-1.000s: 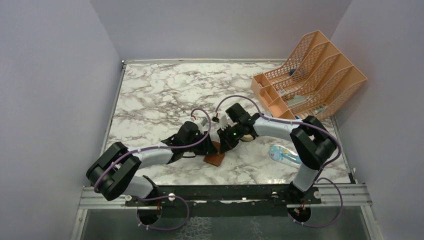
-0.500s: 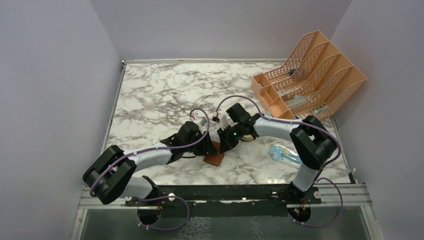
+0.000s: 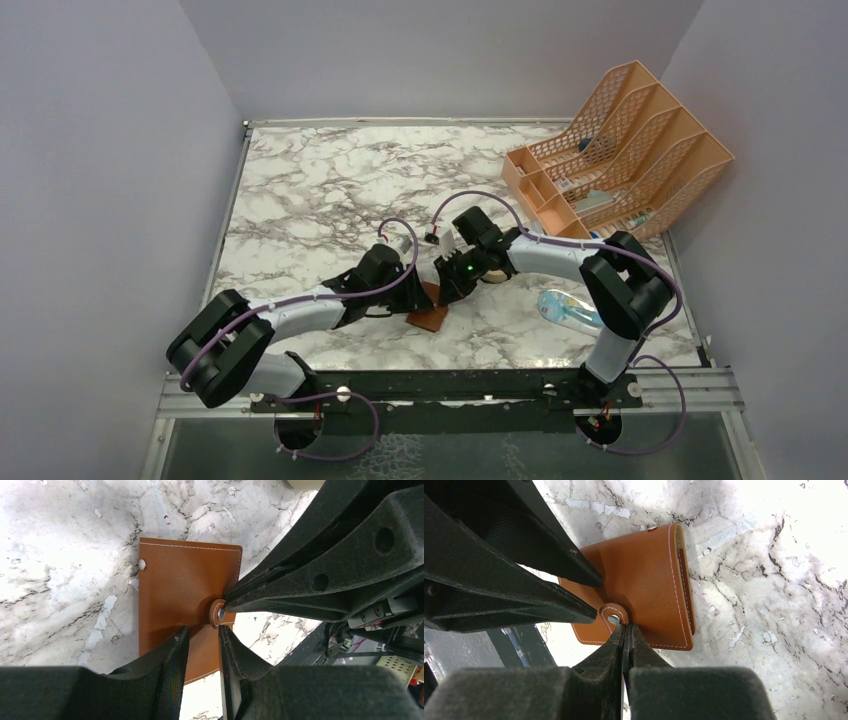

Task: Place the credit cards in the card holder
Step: Close the card holder at the center of the board.

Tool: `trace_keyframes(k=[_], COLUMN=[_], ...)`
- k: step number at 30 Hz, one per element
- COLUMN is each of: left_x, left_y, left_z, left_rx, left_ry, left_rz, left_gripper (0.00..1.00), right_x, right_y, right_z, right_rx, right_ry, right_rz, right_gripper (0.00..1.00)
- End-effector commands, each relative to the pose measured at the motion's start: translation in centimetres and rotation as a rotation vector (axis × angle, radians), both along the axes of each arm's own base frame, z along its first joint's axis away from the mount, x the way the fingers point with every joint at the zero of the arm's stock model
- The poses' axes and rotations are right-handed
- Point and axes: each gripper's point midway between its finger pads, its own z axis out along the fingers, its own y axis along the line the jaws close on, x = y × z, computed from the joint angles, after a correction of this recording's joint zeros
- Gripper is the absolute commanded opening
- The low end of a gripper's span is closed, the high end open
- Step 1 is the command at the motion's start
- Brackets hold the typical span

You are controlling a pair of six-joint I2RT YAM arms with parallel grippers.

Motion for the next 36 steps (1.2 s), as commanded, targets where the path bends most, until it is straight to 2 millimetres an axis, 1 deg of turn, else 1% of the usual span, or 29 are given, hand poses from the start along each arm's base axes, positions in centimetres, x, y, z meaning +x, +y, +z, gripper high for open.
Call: trace_keyframes(k=[1,4,11,14,16,19,23,30,33,36], left_x=[0.3,0.3,0.3,0.2,0.0,-0.2,-0.4,-0.7,-0.7,-0.8], left_y=[-0.5,-0.8,-0.3,0.3,0.8,1.3,1.8,1.2,1.0,1.0], left_z=[-0.1,0.1,-1.1,-1.8,-2.2,-2.5,-2.8,-3.2,-3.2,-3.5], left_rx=[-0.013,-0.038,0.015,0.077,0.117,0.144,0.188,0.187,0.187,0.193], left_ry=[0.000,0.002,0.030,0.053,0.067,0.082,0.095,0.122,0.126,0.136], left_rz=[0.011,0.010,0.029,0.021,0.024,0.022,0.017,-0.017,-0.028,-0.031], left_gripper=[0.31,0.31,0.30,0.30,0.27,0.23,0.23,0.23,0.24,0.24], right_x=[0.4,0.4,0.3,0.2,0.2,0.1,0.1,-0.3,-0.1,0.4], right_y=[0.0,0.1,0.2,0.3,0.3,0.3,0.3,0.4,0.2,0.3], right_z=[-0.7,-0.7,-0.7,-0.5,-0.5,-0.5,-0.5,-0.5,-0.7,-0.5], right_rx=[0.004,0.005,0.015,0.029,0.028,0.029,0.030,0.042,0.023,0.019], right_ry=[-0.015,-0.017,-0.014,-0.010,-0.008,-0.008,-0.007,0.014,0.017,0.013], right_rz=[0.004,0.003,0.012,0.019,0.017,0.018,0.018,0.027,-0.009,-0.060], right_gripper=[0.01,0.01,0.01,0.01,0.01,0.01,0.01,0.01,0.01,0.06])
